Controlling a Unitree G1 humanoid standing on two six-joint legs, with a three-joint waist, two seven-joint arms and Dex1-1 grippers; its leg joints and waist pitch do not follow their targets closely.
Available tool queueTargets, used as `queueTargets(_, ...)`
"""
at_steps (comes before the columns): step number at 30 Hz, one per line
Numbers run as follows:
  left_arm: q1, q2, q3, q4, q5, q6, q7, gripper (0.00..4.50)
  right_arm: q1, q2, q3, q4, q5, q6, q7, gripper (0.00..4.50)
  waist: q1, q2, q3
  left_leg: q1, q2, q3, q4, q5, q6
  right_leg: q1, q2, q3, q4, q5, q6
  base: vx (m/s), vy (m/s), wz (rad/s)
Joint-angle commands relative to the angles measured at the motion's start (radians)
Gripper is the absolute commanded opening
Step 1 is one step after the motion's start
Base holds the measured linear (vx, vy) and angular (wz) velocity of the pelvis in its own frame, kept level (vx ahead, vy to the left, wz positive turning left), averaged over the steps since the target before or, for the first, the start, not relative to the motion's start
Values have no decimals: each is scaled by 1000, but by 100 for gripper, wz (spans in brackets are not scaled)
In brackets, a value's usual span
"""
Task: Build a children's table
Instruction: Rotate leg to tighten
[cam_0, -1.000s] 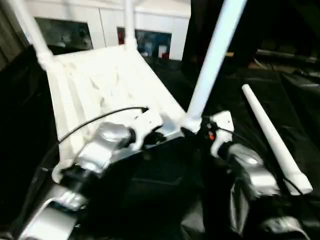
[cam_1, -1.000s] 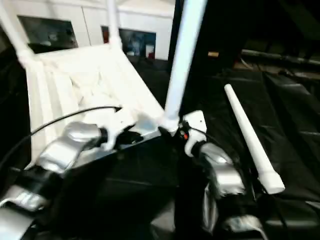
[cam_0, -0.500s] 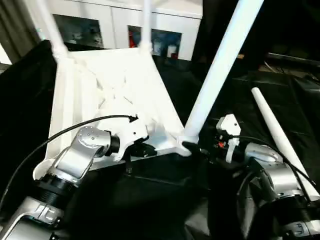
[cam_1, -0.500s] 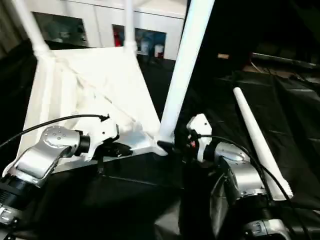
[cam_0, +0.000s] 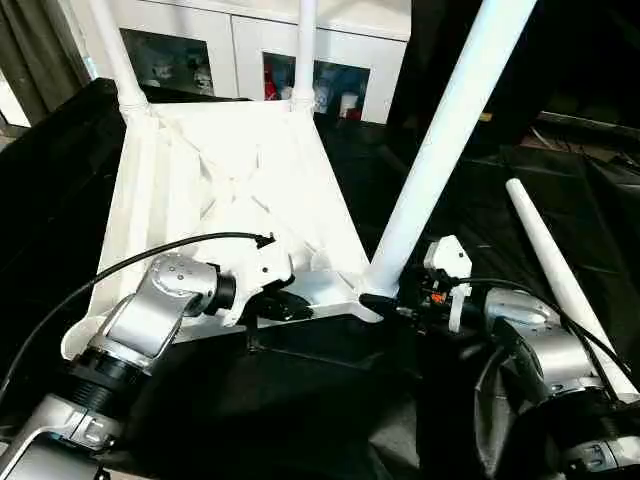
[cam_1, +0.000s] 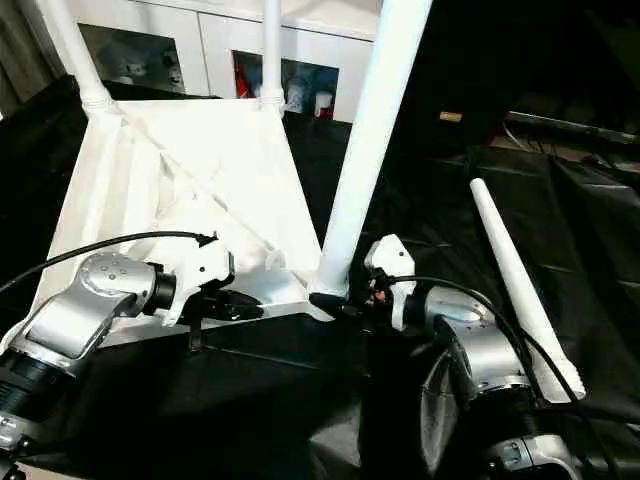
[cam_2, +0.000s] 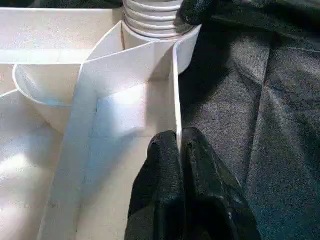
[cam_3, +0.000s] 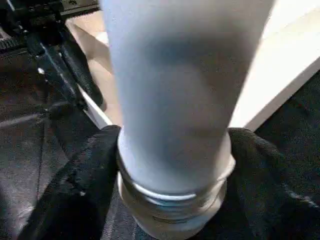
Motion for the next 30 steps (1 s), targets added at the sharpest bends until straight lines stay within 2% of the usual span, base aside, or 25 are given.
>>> queueTargets(1, -19, -15, -18, -24, -27, -35, -39, 0, -8, -6, 2, 3, 1, -7, 4, 302, -2, -1, -70, 2, 53, -8, -61, 30, 123, 70, -86, 59, -51, 1, -268, 0, 0, 0)
queueTargets(6, -23, -19, -14, -12, -24, -27, -30, 0, 7, 12, -2, 2, -3, 13, -24, 280, -2, 1, -69, 2, 52, -9, -62, 6, 103, 69, -86, 60, -53, -36, -258, 0, 0, 0)
queueTargets(9, -27, -34, -9, 5, -18, -17, -1, 0, 14, 43, -17, 26, -19, 19, -105, 277, -4, 0, -68, 2, 52, -9, -64, -15, 84, 69, -85, 60, -58, -66, -247, 0, 0, 0)
queueTargets(10, -34, -64, 2, 28, -13, -1, 47, 0, 14, 83, -45, 50, -28, 33, -212, 276, -6, 2, -65, 2, 52, -9, -66, -32, 71, 68, -85, 60, -62, -96, -241, 0, 0, 0)
queueTargets(11, -35, -68, 4, 32, -12, 1, 53, 0, 14, 89, -48, 53, -29, 36, -226, 276, -6, 2, -65, 2, 52, -9, -66, -32, 71, 68, -85, 60, -62, -96, -241, 0, 0, 0)
queueTargets(14, -49, -115, 14, 74, 7, 16, 136, 0, 11, 151, -88, 77, -36, 64, -375, 275, -12, 0, -63, 3, 49, -13, -72, -86, 21, 69, -86, 59, -77, -221, -196, 0, 0, 0)
queueTargets(15, -56, -141, 14, 99, 22, 22, 183, 0, 8, 185, -102, 88, -44, 76, -452, 275, -13, 0, -64, 2, 49, -13, -71, -86, 19, 70, -87, 60, -76, -222, -191, 0, 0, 0)
queueTargets(16, -64, -172, 15, 122, 38, 33, 237, 0, 3, 221, -115, 103, -55, 85, -537, 275, -17, 9, -64, 5, 50, -12, -71, -84, 14, 63, -86, 62, -78, -215, -189, 0, 0, 0)
queueTargets(18, -75, -230, 12, 156, 65, 54, 331, 0, -13, 286, -130, 136, -77, 105, -680, 275, -23, 5, -64, 2, 48, -14, -73, -90, -2, 66, -86, 61, -81, -242, -179, 0, 0, 0)
queueTargets(19, -74, -264, 5, 156, 80, 72, 379, 0, -20, 322, -128, 149, -89, 96, -738, 275, -25, 5, -64, 4, 47, -14, -73, -97, -3, 63, -84, 60, -82, -249, -176, 0, 0, 0)
queueTargets(21, -72, -276, 2, 151, 85, 80, 393, 0, -20, 336, -126, 151, -93, 87, -754, 275, -25, 6, -62, 6, 46, -12, -73, -125, -2, 60, -86, 61, -88, -284, -164, 0, 0, 0)
queueTargets(22, -46, -306, -15, 107, 92, 98, 413, 0, -2, 366, -98, 122, -99, 76, -737, 331, -24, 3, -64, 4, 49, -14, -73, -134, 5, 61, -85, 61, -88, -287, -149, 0, 0, 0)
queueTargets(24, -34, -313, -22, 90, 93, 102, 414, 0, 6, 374, -88, 109, -101, 77, -729, 345, -24, 4, -64, 3, 50, -14, -75, -130, 12, 60, -85, 61, -89, -279, -142, 0, 0, 0)
queueTargets(27, -1, -306, -49, 43, 104, 108, 398, 0, 28, 387, -66, 70, -108, 83, -715, 373, -28, 1, -66, -2, 50, -15, -77, -104, 24, 63, -81, 60, -82, -213, -146, 0, 0, 0)
queueTargets(28, 14, -286, -55, 17, 104, 103, 379, 0, 38, 375, -55, 43, -103, 81, -683, 385, -27, 3, -69, -3, 50, -15, -76, -77, 34, 67, -82, 60, -76, -157, -159, 0, 0, 0)
queueTargets(30, 23, -255, -51, -8, 100, 103, 354, 0, 50, 342, -53, -1, -73, 102, -621, 385, -27, 3, -70, -3, 50, -15, -75, -64, 50, 70, -81, 60, -72, -116, -169, 0, 0, 0)
